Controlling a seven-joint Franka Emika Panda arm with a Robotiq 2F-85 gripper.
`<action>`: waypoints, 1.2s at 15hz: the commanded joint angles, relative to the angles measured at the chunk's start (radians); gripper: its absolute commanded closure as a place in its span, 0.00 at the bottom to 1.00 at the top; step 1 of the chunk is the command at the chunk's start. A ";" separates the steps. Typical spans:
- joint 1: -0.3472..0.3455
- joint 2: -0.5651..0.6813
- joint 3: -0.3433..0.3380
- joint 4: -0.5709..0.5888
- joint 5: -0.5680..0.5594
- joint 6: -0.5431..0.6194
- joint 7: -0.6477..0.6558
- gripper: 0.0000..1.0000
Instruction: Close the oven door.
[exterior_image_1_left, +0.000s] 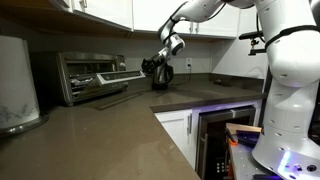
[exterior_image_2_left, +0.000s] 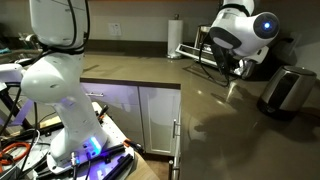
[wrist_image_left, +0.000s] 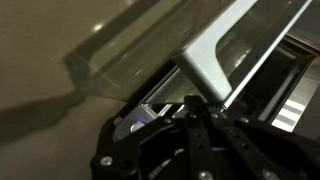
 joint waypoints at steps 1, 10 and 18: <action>0.030 -0.041 -0.003 -0.036 0.092 -0.058 -0.065 1.00; 0.047 -0.036 -0.031 -0.022 0.230 -0.051 -0.160 1.00; 0.082 -0.048 -0.051 -0.029 0.314 0.006 -0.256 1.00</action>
